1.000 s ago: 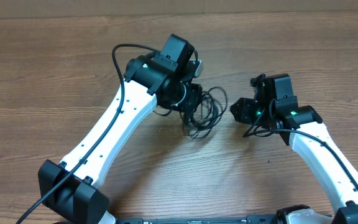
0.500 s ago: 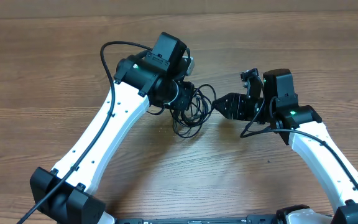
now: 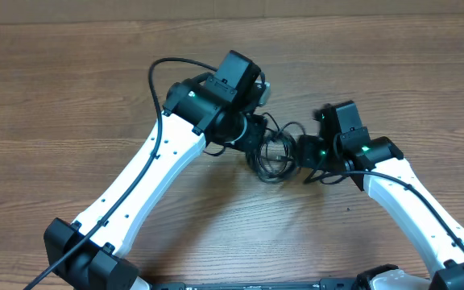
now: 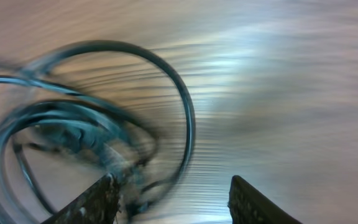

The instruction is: Untangle cables

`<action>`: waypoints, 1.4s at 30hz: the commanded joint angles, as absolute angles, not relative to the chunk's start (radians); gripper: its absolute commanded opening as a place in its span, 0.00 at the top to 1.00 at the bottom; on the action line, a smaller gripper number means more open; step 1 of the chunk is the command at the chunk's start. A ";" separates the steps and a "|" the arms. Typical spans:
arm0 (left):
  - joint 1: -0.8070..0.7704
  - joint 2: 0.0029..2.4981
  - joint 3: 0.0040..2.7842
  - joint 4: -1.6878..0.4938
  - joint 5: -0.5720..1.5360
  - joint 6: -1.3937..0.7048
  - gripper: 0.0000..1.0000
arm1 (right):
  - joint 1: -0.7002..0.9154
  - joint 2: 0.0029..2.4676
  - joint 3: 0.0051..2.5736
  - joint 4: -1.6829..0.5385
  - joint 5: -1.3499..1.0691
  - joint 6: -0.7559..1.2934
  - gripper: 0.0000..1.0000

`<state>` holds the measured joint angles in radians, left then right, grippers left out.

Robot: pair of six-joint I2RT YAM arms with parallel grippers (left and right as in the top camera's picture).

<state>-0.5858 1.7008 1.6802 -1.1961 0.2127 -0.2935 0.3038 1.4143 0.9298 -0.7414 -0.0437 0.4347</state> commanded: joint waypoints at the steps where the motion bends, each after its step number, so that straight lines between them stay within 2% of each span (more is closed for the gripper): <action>1: -0.540 1.673 1.707 -1.275 -0.155 -0.383 0.96 | 0.290 1.425 0.936 -0.779 0.337 0.577 0.41; 4: -0.505 1.673 1.707 -1.338 -0.260 -0.427 0.96 | 0.290 1.425 0.936 -0.793 0.374 0.576 0.37; 8: -0.466 1.673 1.707 -1.337 -0.204 -0.425 0.96 | 0.290 1.425 0.936 -0.791 0.364 0.576 0.36; 10: -0.461 1.673 1.707 -1.313 -0.149 -0.390 0.96 | 0.291 1.425 0.936 -0.777 0.307 0.575 0.30; 12: -0.461 1.671 1.718 -1.277 -0.058 -0.319 0.96 | 0.291 1.425 0.936 -0.736 0.123 0.499 0.22; 16: -0.467 1.667 1.776 -1.202 0.133 -0.231 0.96 | 0.291 1.425 0.936 -0.625 -0.404 0.225 0.21; 18: -0.467 1.664 1.817 -1.174 0.218 -0.205 0.96 | 0.293 1.425 0.936 -0.588 -0.522 0.189 0.21; 22: -0.467 1.662 1.951 -1.159 0.429 -0.175 0.96 | 0.310 1.425 0.936 -0.524 -0.552 0.161 0.18; 31: -0.467 1.658 2.137 -1.159 0.709 -0.175 0.96 | 0.315 1.425 0.936 -0.272 -0.552 0.148 0.14; 33: -0.467 1.657 2.141 -1.168 0.706 -0.164 0.96 | 0.315 1.425 0.936 -0.234 -0.551 0.149 0.18; 35: -0.467 1.657 2.141 -1.182 0.694 -0.152 0.96 | 0.315 1.425 0.936 -0.213 -0.549 0.152 0.27; 38: -0.465 1.657 2.141 -1.219 0.619 -0.153 0.96 | 0.315 1.425 0.936 -0.237 -0.455 0.198 0.62; 39: -0.465 1.658 2.141 -1.232 0.592 -0.153 0.96 | 0.315 1.425 0.936 -0.268 -0.379 0.243 0.70; 42: -0.465 1.657 2.141 -1.275 0.514 -0.153 0.96 | 0.315 1.425 0.936 -0.399 -0.102 0.414 0.73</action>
<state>-0.4583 1.6802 2.1174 -1.2514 0.5934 -0.1761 0.3168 1.4265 0.9298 -0.3252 -0.4107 0.2325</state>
